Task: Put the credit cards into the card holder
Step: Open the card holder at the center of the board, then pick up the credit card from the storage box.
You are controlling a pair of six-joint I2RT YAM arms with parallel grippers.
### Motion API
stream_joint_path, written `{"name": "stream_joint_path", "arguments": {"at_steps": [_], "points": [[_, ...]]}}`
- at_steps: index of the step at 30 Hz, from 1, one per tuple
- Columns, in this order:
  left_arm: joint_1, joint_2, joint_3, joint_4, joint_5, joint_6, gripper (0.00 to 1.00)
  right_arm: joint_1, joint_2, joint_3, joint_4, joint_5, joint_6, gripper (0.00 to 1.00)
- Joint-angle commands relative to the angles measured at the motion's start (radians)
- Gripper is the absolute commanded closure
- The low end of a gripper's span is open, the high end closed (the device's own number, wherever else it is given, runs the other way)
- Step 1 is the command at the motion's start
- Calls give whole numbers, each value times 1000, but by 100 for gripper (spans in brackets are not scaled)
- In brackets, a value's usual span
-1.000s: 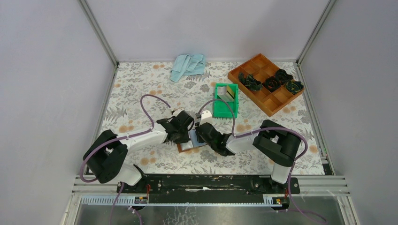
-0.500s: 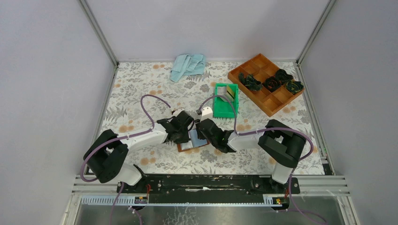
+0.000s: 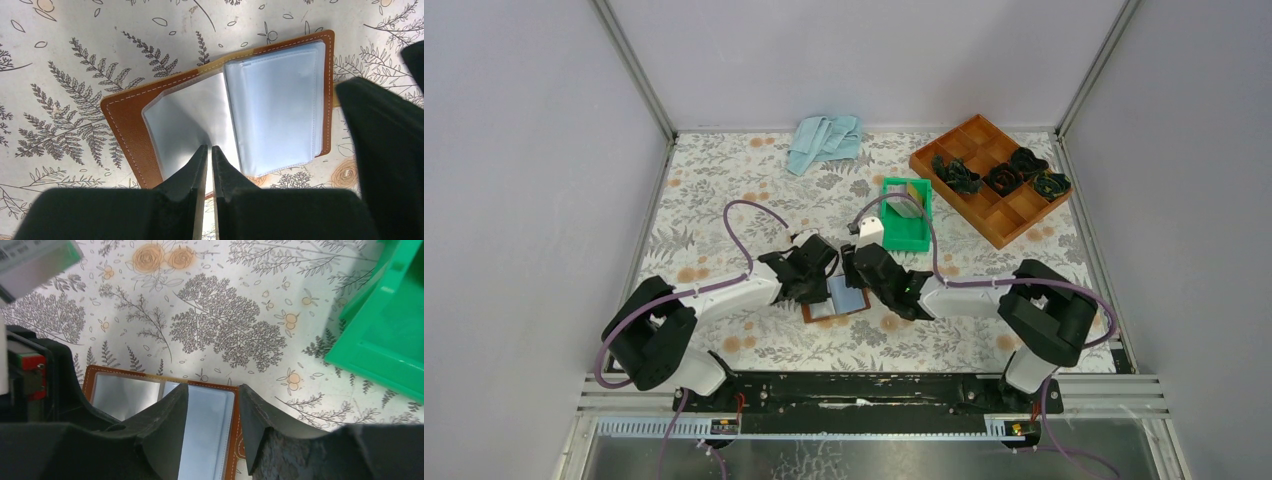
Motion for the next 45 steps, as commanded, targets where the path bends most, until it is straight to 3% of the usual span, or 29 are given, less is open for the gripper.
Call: {"name": "stream_joint_path", "arguments": {"at_steps": [1, 10, 19, 31, 45], "points": [[-7, -16, 24, 24, -19, 3, 86, -23, -79, 51, -43, 37, -21, 49], [-9, -15, 21, 24, -23, -2, 86, -118, -172, 73, -149, 44, -27, 33], [-9, -13, 22, 25, -22, 1, 86, -257, -155, 178, -253, 20, -69, 22], [-10, -17, 15, 28, -17, 3, 86, -421, 98, 518, -432, -30, -128, 21], [-10, -14, 8, 35, -12, 5, 87, -511, 253, 678, -528, -55, -131, 21]]}}
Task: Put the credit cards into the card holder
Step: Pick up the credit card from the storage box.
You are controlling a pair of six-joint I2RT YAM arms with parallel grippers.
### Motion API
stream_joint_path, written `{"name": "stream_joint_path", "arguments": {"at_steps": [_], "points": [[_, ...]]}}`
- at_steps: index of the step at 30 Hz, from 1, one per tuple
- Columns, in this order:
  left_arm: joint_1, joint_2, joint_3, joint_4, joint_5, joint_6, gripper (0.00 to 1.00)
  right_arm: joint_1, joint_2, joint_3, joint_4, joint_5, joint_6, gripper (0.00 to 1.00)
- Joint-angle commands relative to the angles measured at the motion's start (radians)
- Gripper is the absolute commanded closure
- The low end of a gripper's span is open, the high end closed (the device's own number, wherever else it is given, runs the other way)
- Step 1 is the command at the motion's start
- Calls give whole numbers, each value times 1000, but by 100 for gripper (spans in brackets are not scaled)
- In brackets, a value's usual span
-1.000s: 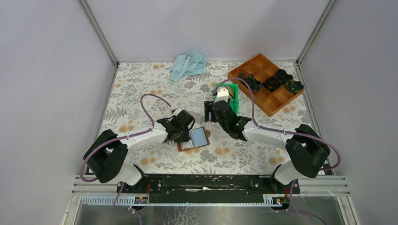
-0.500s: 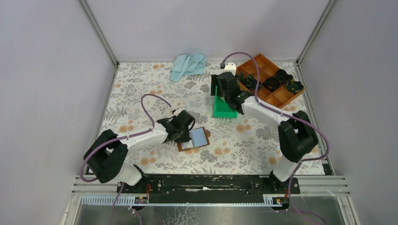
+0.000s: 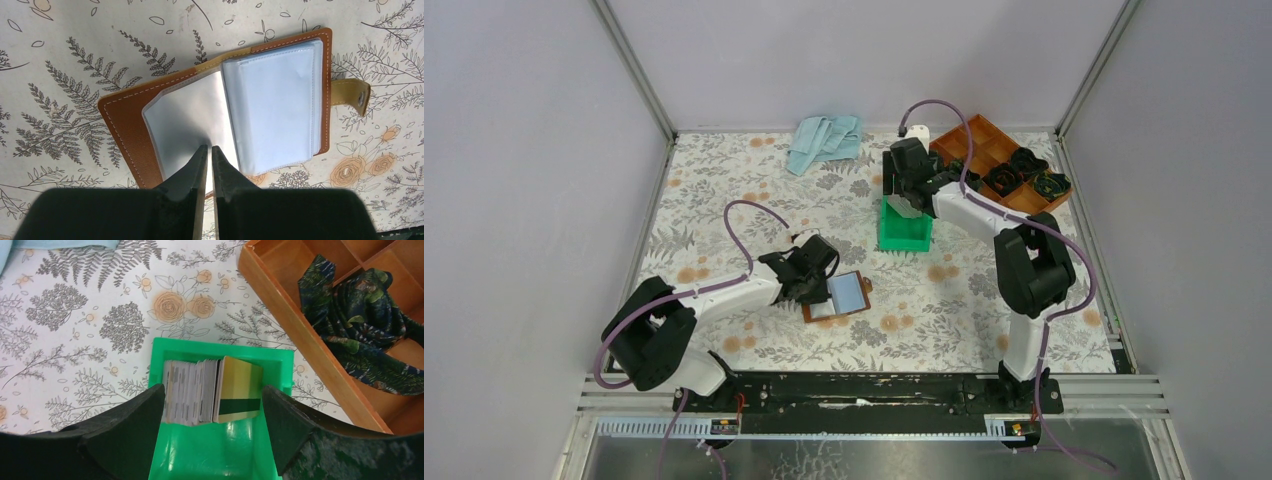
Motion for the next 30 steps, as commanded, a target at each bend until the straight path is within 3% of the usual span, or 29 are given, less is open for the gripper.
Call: {"name": "stream_joint_path", "arguments": {"at_steps": [1, 22, 30], "points": [[-4, -12, 8, 35, -13, 5, 87, -26, 16, 46, -16, -36, 4, 21], [-4, -4, 13, 34, -13, 9, 86, -92, 63, -26, 24, -229, 142, 26], [-4, -8, 10, 34, -14, 9, 86, -93, 49, -52, 37, -250, 157, 43]]}}
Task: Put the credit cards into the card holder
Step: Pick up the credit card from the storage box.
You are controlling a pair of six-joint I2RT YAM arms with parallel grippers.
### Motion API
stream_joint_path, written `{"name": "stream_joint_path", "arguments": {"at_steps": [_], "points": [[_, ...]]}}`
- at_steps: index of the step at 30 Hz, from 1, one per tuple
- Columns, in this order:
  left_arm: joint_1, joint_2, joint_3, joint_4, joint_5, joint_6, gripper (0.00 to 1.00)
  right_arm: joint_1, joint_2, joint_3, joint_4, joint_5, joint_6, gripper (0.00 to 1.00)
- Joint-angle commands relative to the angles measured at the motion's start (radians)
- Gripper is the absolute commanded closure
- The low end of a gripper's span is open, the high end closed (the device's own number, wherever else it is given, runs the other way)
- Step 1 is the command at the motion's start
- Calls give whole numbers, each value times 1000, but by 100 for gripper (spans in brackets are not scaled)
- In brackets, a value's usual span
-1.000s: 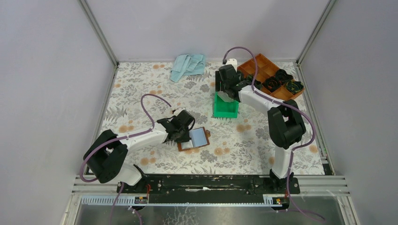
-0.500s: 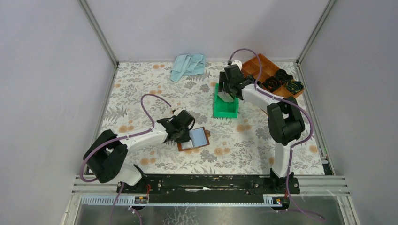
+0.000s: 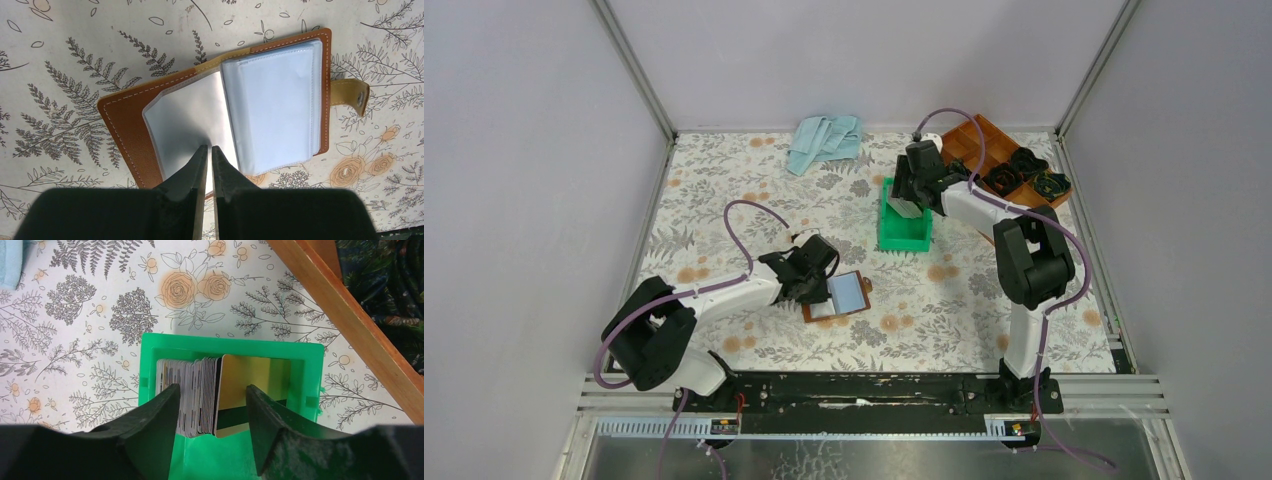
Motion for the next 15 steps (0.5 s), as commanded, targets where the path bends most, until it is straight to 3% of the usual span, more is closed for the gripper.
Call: {"name": "stream_joint_path", "arguments": {"at_steps": [1, 15], "points": [[-5, -9, 11, 32, -14, 9, 86, -1, -7, -21, 2, -34, 17, 46], [-4, -10, 14, 32, -13, 9, 86, 0, -66, -50, -2, -17, 12, 60]]}}
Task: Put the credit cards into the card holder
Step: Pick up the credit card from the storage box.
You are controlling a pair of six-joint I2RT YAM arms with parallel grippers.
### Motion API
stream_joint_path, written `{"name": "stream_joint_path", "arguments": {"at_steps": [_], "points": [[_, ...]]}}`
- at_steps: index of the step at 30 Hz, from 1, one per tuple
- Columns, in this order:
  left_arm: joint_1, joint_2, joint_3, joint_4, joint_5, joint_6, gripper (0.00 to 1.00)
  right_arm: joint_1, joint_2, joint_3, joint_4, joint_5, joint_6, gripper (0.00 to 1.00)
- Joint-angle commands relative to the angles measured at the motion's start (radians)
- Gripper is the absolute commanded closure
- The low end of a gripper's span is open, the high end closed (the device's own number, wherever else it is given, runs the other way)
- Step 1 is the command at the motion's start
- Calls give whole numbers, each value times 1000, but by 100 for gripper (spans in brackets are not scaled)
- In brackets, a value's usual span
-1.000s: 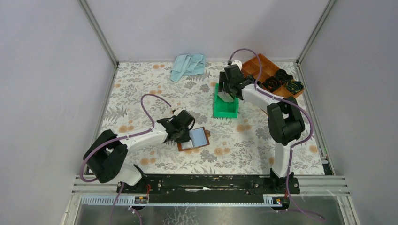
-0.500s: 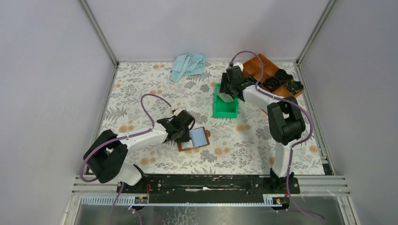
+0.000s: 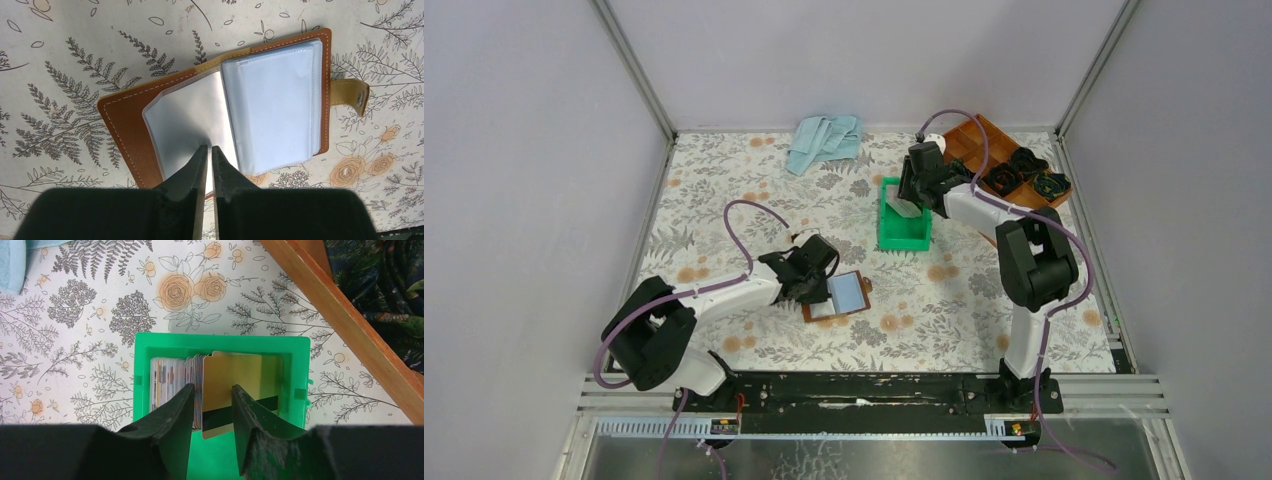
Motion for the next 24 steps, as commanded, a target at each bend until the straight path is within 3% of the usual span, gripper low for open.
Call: {"name": "stream_joint_path", "arguments": {"at_steps": [1, 24], "points": [[-4, -11, 13, 32, -13, 9, 86, 3, -53, -15, -41, -8, -4, 61], [-5, -17, 11, 32, -10, 9, 86, 3, -128, -31, -57, 44, -46, 71]]}}
